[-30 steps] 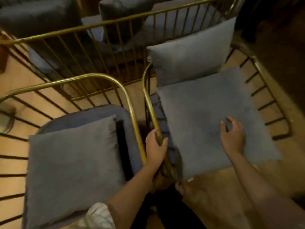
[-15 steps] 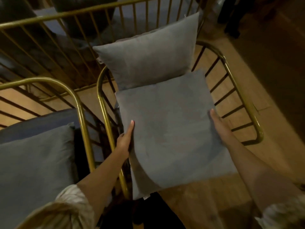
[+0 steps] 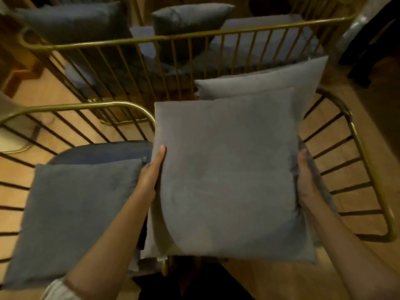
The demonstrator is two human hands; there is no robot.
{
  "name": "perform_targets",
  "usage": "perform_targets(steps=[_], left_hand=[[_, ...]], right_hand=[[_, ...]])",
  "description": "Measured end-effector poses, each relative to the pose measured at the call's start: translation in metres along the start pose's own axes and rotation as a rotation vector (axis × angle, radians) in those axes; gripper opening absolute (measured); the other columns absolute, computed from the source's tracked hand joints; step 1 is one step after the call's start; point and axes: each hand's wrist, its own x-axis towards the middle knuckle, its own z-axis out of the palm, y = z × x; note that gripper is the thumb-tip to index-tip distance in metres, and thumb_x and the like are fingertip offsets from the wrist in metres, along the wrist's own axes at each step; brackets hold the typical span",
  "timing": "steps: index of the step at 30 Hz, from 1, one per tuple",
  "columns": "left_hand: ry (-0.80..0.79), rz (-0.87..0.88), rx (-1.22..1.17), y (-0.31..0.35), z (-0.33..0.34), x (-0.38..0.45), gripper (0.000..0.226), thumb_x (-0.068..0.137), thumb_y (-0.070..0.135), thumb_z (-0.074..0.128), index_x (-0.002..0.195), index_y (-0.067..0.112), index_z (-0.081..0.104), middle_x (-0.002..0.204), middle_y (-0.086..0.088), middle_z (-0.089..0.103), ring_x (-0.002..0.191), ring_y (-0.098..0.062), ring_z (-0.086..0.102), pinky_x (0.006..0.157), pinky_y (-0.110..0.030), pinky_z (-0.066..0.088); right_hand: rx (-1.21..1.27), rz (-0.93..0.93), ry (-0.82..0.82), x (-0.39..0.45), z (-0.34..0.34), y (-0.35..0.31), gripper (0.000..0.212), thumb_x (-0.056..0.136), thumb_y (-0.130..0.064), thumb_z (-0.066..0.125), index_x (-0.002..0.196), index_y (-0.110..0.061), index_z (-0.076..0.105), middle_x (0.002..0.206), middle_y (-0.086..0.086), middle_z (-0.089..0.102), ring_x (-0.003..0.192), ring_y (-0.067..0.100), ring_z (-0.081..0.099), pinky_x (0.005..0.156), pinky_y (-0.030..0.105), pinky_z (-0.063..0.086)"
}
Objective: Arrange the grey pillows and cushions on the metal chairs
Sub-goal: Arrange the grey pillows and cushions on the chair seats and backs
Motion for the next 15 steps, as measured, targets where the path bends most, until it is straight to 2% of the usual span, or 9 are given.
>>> perform_targets(steps=[1,2,4,6,8,10,11,13,15], left_hand=[[0.037,0.018,0.011,0.011,-0.019,0.002,0.104,0.054,0.083,0.065,0.133,0.015,0.057,0.118,-0.002,0.066,0.098,-0.021,0.061,0.085,-0.039,0.048],[0.086,0.045,0.010,0.022,-0.044,0.004,0.106,0.056,0.084,0.063,0.136,0.015,0.054,0.120,-0.002,0.063,0.101,-0.023,0.060,0.086,-0.041,0.047],[0.164,0.105,-0.007,0.040,-0.095,0.009,0.106,0.058,0.085,0.061,0.137,0.014,0.054,0.121,0.000,0.062,0.103,-0.023,0.060,0.087,-0.041,0.048],[0.208,0.153,-0.027,0.055,-0.143,0.015,0.122,0.041,0.093,0.061,0.136,0.016,0.056,0.127,-0.003,0.065,0.108,-0.024,0.064,0.092,-0.042,0.051],[0.247,0.189,-0.075,0.070,-0.195,0.022,0.131,0.032,0.094,0.063,0.139,0.018,0.053,0.129,-0.004,0.065,0.113,-0.025,0.063,0.093,-0.042,0.051],[0.280,0.181,-0.129,0.088,-0.245,0.030,0.130,0.033,0.092,0.066,0.140,0.018,0.052,0.129,-0.002,0.065,0.115,-0.025,0.062,0.097,-0.043,0.050],[0.292,0.191,-0.131,0.097,-0.266,0.035,0.128,0.035,0.092,0.066,0.139,0.019,0.052,0.129,-0.002,0.065,0.116,-0.026,0.061,0.100,-0.044,0.048],[0.311,0.250,-0.125,0.120,-0.312,0.050,0.124,0.039,0.092,0.064,0.139,0.020,0.052,0.129,-0.001,0.064,0.119,-0.026,0.060,0.105,-0.047,0.045],[0.320,0.300,-0.125,0.144,-0.348,0.067,0.116,0.047,0.090,0.064,0.139,0.021,0.050,0.131,-0.001,0.062,0.121,-0.026,0.057,0.108,-0.050,0.042]], right_hand=[[0.044,-0.014,-0.030,-0.001,0.020,-0.003,0.062,0.075,-0.084,0.047,0.107,-0.033,0.065,0.091,-0.018,0.075,0.089,-0.001,0.070,0.071,0.012,0.056],[0.059,-0.023,-0.060,-0.003,0.049,-0.008,0.070,0.065,-0.088,0.052,0.103,-0.031,0.067,0.091,-0.018,0.076,0.088,-0.002,0.071,0.077,0.014,0.056],[0.065,-0.002,-0.136,-0.012,0.105,-0.016,0.093,0.043,-0.095,0.061,0.105,-0.026,0.071,0.111,-0.007,0.076,0.104,0.008,0.070,0.095,0.028,0.054],[0.085,-0.028,-0.200,-0.021,0.156,-0.026,0.100,0.033,-0.096,0.064,0.104,-0.025,0.071,0.111,-0.003,0.074,0.104,0.014,0.069,0.095,0.034,0.053],[0.080,-0.040,-0.238,-0.034,0.216,-0.039,0.097,0.037,-0.092,0.068,0.106,-0.024,0.068,0.110,-0.004,0.072,0.100,0.012,0.067,0.088,0.028,0.053],[0.065,-0.043,-0.276,-0.045,0.273,-0.051,0.080,0.064,-0.071,0.071,0.123,-0.018,0.062,0.122,0.003,0.069,0.101,0.013,0.065,0.078,0.019,0.052],[0.053,-0.059,-0.297,-0.048,0.296,-0.056,0.077,0.070,-0.060,0.071,0.131,-0.016,0.058,0.125,0.002,0.067,0.100,0.012,0.064,0.072,0.015,0.052],[0.049,-0.064,-0.346,-0.052,0.348,-0.062,0.085,0.061,-0.060,0.076,0.133,-0.021,0.054,0.120,-0.005,0.066,0.097,0.004,0.063,0.071,0.012,0.051],[0.027,-0.085,-0.372,-0.054,0.393,-0.069,0.089,0.052,-0.063,0.079,0.128,-0.026,0.052,0.120,-0.008,0.065,0.105,0.006,0.064,0.078,0.016,0.051]])
